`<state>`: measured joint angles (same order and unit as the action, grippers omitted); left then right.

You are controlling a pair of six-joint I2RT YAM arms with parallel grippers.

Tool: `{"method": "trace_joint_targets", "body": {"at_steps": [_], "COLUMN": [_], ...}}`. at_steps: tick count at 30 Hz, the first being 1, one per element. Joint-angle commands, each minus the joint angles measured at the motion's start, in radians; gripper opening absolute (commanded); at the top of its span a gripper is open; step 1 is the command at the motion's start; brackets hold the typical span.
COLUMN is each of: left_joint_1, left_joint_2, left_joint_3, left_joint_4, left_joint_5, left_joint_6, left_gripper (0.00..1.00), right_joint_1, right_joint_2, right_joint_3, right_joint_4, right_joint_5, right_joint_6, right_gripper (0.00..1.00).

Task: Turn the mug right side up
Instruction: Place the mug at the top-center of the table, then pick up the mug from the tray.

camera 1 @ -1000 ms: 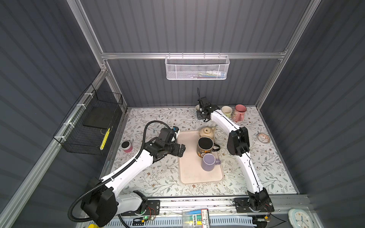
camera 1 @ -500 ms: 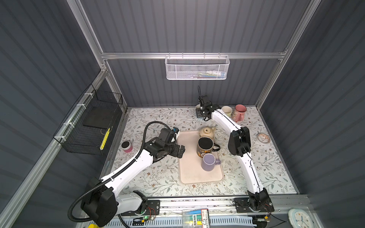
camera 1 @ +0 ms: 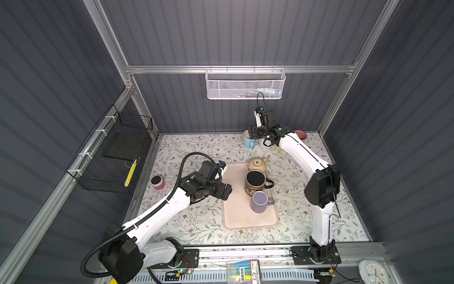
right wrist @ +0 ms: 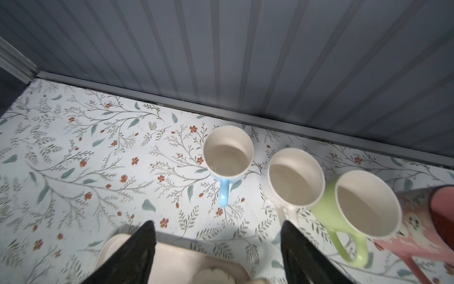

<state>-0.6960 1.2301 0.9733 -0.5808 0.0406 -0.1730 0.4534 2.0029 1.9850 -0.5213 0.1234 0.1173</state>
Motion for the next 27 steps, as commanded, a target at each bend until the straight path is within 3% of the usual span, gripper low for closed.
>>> {"method": "trace_joint_targets", "body": {"at_steps": [1, 7, 11, 18, 22, 27], "left_joint_1": [-0.043, -0.091, -0.096, -0.096, -0.096, -0.095], "left_joint_2": [-0.008, 0.024, 0.025, 0.001, -0.046, -0.090], "left_joint_3": [0.002, -0.020, -0.022, -0.018, -0.027, -0.008], "left_joint_4": [-0.017, 0.019, 0.045, 0.030, 0.027, -0.019], "left_joint_5": [-0.022, -0.041, -0.053, -0.117, -0.126, -0.112], "left_joint_6": [-0.028, -0.066, -0.082, -0.071, -0.052, -0.038], "left_gripper": [0.91, 0.82, 0.80, 0.88, 0.95, 0.97], "right_joint_1": [0.006, 0.006, 0.005, 0.004, 0.008, 0.000], "right_joint_2": [-0.157, -0.442, -0.600, -0.810, -0.850, -0.782], "right_joint_3": [-0.139, -0.424, -0.608, -0.933, -1.054, -1.025], "right_joint_4": [0.026, -0.009, -0.032, 0.008, 0.032, -0.066], "right_joint_5": [-0.040, -0.103, -0.126, -0.151, -0.252, -0.310], "right_joint_6": [-0.025, -0.048, -0.049, -0.127, -0.281, -0.440], "right_gripper": [0.75, 0.73, 0.61, 0.63, 0.66, 0.76]}}
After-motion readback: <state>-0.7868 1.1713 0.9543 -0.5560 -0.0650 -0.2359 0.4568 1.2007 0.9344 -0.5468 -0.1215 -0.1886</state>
